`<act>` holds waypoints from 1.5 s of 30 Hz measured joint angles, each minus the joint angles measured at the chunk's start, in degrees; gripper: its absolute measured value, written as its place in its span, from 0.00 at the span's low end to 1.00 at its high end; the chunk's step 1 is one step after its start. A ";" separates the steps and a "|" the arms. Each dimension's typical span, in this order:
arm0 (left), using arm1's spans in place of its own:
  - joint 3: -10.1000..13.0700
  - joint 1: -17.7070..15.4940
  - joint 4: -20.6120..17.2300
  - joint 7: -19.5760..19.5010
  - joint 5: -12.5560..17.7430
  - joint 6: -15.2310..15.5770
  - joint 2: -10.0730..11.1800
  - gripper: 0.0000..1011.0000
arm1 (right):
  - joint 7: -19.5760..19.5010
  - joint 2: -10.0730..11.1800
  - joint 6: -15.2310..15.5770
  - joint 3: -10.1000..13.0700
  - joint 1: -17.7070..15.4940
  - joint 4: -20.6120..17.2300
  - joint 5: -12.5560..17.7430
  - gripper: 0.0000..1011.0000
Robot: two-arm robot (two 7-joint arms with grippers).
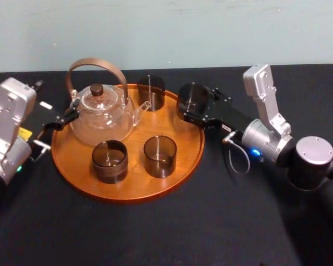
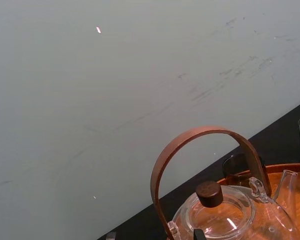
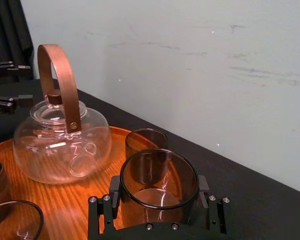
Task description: Pick up the glass from the table and place it on the tray.
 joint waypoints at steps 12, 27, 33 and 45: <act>0.00 0.00 0.00 0.00 0.00 0.00 0.00 0.99 | 1.65 -1.30 -0.89 -1.49 1.93 3.53 0.77 0.89; 0.00 0.00 0.00 0.00 0.00 0.00 0.00 0.99 | 2.67 -2.92 -2.32 -2.49 4.16 9.01 0.98 0.89; 0.00 0.00 0.00 0.00 0.00 0.00 0.00 0.99 | 3.02 -3.46 -2.99 -2.66 4.86 10.73 0.87 0.89; 0.00 0.00 0.00 0.00 0.00 0.00 0.00 0.99 | 3.62 -4.22 -3.65 -2.73 5.74 12.90 0.70 0.89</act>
